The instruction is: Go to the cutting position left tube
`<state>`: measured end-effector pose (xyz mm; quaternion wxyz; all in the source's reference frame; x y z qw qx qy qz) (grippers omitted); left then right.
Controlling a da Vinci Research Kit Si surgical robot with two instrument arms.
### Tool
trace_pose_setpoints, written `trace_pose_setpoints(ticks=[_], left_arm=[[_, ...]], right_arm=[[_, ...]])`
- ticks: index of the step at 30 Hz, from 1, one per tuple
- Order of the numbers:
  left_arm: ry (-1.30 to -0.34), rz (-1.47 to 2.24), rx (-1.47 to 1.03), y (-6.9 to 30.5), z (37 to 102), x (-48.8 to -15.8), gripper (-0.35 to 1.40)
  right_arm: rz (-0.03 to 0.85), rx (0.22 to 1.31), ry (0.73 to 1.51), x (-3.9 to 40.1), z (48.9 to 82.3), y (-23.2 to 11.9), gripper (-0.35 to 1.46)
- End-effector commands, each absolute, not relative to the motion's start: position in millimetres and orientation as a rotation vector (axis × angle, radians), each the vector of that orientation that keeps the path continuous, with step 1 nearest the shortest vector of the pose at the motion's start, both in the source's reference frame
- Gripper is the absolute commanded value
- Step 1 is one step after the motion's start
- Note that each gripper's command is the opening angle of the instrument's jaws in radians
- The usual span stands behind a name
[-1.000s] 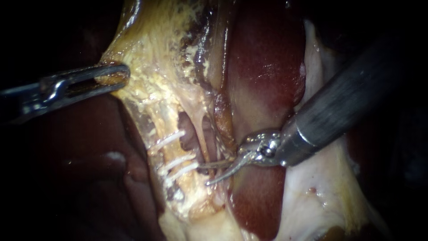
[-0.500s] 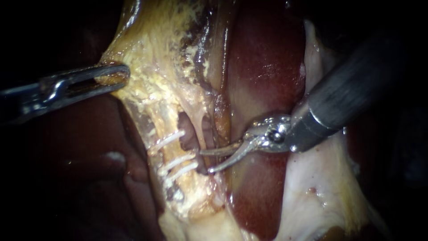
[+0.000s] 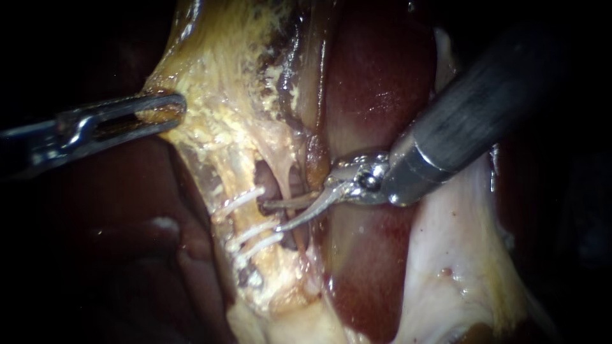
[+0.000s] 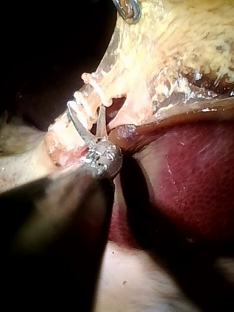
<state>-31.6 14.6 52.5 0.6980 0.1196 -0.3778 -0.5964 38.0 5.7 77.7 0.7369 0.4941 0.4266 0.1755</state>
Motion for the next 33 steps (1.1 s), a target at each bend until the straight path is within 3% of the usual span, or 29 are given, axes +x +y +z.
trace_pose_setpoints(ticks=[1, 16, 33], left_arm=[[-0.842, -1.33, 0.266, 14.6, 52.5, -31.6, -0.35], [-0.842, -1.33, 0.266, 14.6, 52.5, -31.6, -0.35], [-0.842, -1.329, 0.267, 14.7, 52.5, -31.6, -0.35]], right_arm=[[0.386, 1.085, 0.936, 38.1, 77.9, 5.7, 1.41], [0.358, 1.111, 0.93, 40.6, 79.6, 4.7, 1.41], [0.275, 1.227, 1.002, 42.1, 79.2, 4.0, 1.38]])
